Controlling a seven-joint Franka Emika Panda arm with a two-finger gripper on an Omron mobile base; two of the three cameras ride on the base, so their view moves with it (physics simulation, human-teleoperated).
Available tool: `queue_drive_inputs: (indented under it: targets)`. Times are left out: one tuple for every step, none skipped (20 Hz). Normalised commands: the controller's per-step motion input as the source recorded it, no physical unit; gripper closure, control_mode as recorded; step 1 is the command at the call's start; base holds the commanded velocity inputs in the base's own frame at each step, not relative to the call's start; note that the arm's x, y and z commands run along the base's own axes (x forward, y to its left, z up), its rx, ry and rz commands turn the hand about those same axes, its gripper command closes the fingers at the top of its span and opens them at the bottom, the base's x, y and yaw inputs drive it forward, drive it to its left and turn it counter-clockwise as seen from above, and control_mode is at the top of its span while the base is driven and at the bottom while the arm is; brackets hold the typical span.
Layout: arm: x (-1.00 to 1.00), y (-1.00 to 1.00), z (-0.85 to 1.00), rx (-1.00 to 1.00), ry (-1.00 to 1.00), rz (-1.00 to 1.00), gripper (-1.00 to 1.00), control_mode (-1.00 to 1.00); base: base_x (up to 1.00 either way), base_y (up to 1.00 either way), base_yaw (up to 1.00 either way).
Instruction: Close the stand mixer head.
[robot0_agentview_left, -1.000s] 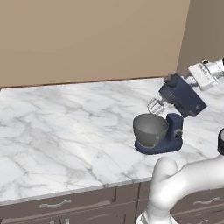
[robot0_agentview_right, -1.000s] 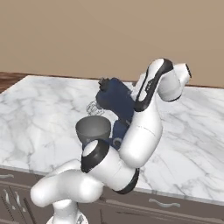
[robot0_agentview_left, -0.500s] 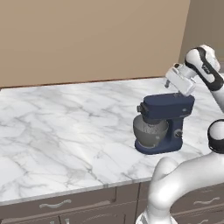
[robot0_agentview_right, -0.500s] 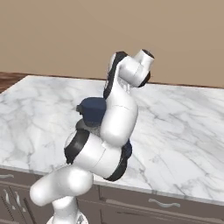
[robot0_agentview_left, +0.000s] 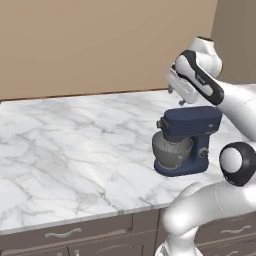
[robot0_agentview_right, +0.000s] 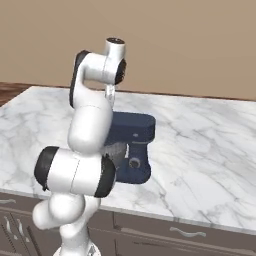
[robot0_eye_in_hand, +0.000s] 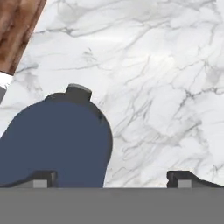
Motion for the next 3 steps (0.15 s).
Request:
queue_drive_inputs:
  targets:
    - [-0.5, 0.54, 0.41, -0.16, -0.15, 0.0, -1.0, -1.0, 0.0, 0.0, 0.0]
    - [-0.54, 0.41, 0.32, -0.12, -0.11, 0.0, -1.0, -1.0, 0.0, 0.0, 0.0]
    - [-0.54, 0.34, 0.27, -0.11, -0.09, -0.01, -1.0, -1.0, 0.0, 0.0, 0.0]
